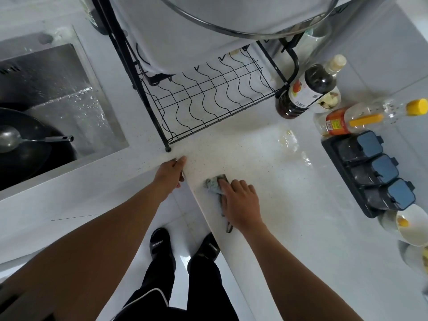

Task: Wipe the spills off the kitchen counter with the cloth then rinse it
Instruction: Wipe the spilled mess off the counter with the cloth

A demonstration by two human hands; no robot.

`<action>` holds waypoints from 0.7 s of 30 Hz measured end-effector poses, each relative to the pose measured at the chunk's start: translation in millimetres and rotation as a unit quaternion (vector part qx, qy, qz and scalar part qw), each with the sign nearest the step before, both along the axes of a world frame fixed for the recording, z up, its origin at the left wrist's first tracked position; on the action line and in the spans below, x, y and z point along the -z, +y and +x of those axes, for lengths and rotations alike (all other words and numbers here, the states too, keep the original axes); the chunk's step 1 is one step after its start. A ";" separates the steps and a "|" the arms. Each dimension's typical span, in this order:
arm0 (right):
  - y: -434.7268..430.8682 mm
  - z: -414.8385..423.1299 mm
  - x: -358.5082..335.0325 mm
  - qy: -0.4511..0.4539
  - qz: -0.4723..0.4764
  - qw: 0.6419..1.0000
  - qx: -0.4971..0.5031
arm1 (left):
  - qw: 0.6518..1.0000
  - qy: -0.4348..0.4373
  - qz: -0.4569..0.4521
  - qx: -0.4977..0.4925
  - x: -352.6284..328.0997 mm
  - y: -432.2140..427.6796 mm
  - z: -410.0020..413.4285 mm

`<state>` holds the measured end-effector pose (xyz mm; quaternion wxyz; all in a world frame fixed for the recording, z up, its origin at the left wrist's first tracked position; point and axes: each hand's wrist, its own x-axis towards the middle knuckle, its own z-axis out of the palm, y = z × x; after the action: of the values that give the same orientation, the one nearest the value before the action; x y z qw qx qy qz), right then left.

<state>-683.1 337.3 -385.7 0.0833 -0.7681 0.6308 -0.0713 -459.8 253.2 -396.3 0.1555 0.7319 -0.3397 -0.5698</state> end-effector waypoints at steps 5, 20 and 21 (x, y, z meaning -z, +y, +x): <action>2.4 12.8 -2.0 -0.026 0.010 0.992 0.127 | 1.000 0.007 -0.001 0.005 -2.2 0.6 1.6; 3.5 32.5 -6.3 0.005 0.049 0.972 -0.229 | 1.000 0.007 0.017 0.013 -5.9 -2.9 3.9; -4.8 16.7 -9.1 0.006 0.059 0.977 -0.204 | 1.000 0.007 0.022 0.015 -6.0 -3.2 4.7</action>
<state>-666.4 332.5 -376.6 0.1374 -0.8747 0.4648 -0.0104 -455.2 250.0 -390.3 0.1333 0.7260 -0.3368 -0.5846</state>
